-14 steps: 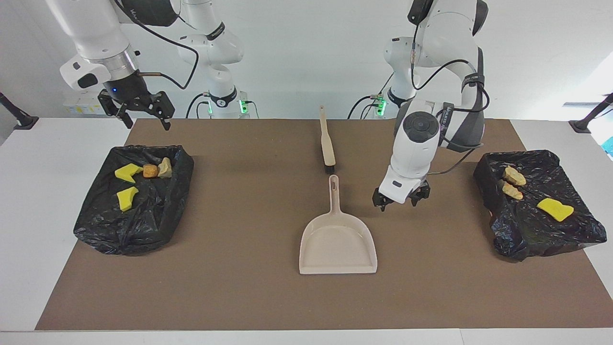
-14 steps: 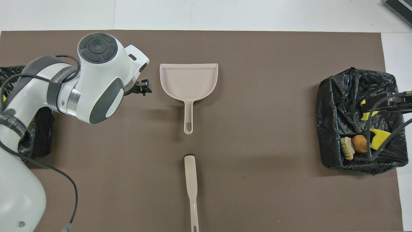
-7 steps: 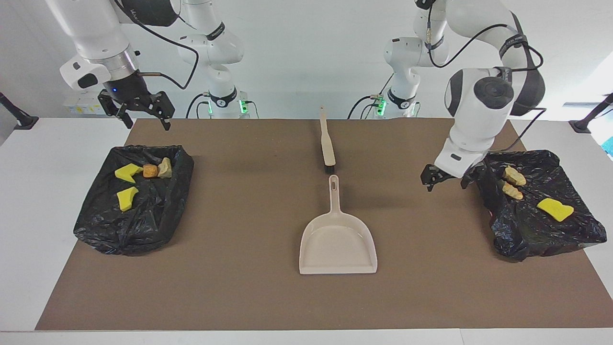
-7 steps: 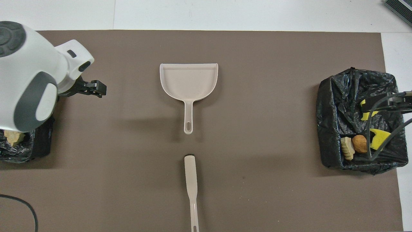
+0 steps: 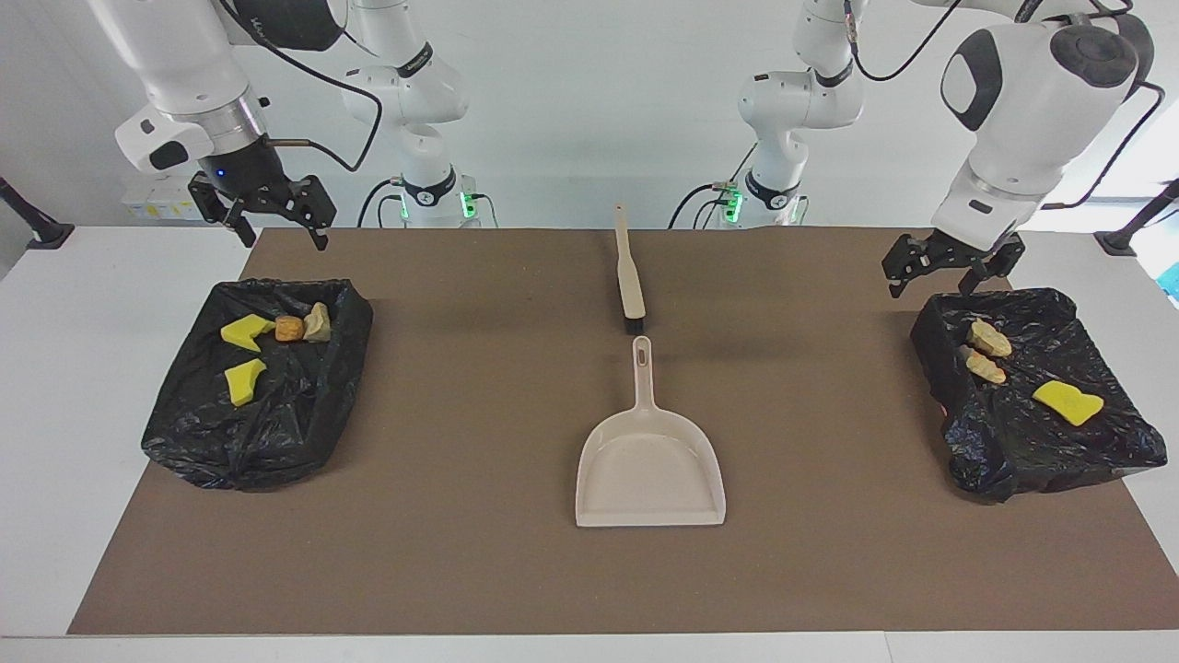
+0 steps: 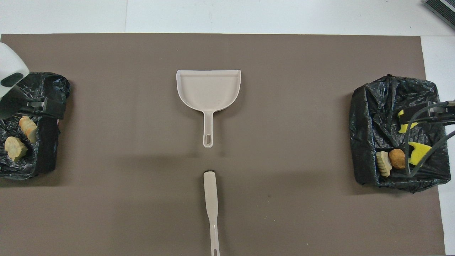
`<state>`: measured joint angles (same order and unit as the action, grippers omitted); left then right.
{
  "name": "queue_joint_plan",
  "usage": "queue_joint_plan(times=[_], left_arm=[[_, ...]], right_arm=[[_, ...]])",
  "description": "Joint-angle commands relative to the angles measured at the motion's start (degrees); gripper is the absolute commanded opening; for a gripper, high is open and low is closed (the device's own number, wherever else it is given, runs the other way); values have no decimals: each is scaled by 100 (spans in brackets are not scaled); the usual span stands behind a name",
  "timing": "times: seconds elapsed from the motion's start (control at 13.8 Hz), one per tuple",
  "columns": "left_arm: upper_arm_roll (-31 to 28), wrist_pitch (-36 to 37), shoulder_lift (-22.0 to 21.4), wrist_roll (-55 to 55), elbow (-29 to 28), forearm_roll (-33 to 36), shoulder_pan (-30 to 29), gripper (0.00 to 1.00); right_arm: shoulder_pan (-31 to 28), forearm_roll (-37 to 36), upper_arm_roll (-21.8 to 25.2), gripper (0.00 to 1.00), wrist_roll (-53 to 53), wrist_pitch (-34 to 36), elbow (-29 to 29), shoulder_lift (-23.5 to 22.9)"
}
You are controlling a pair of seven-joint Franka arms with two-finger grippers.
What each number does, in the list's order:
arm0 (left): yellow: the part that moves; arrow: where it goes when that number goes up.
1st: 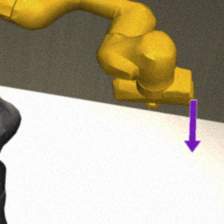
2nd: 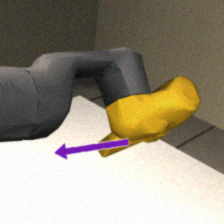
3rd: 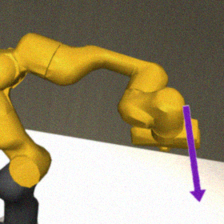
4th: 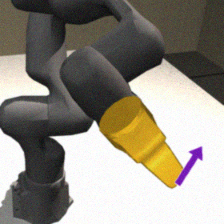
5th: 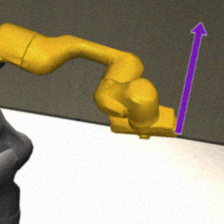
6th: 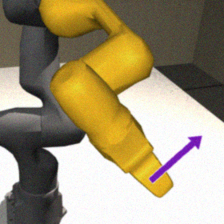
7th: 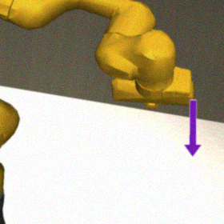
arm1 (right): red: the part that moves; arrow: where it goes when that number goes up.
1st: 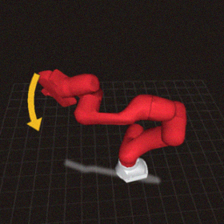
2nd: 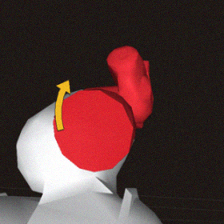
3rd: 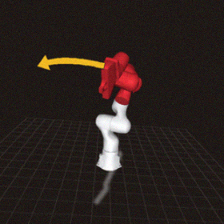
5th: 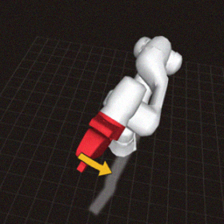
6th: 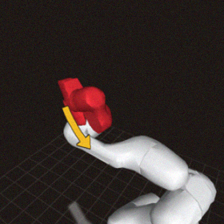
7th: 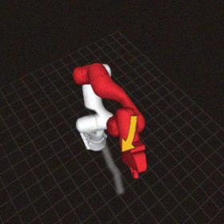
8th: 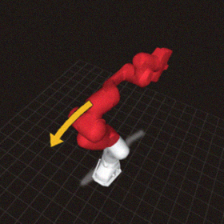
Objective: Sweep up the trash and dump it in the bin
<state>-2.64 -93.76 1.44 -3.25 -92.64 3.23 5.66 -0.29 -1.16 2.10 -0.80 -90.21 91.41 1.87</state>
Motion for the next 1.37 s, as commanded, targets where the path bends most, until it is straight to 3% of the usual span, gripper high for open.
queue_joint_plan(times=[0.0,0.22,0.51,1.3], left_arm=[[-97,594,-12,-342,499,-138,14,100],[-219,1209,-30,-570,721,-121,14,100],[-308,1360,-267,-703,738,-147,-4,100],[-281,1132,-566,-615,519,-165,-101,100]], right_arm=[[-42,107,-34,100,-78,-50,105,94],[-42,107,-34,100,-78,-58,105,94],[-42,107,-34,100,-78,-50,105,94],[-42,107,-34,100,-78,-50,105,94]])
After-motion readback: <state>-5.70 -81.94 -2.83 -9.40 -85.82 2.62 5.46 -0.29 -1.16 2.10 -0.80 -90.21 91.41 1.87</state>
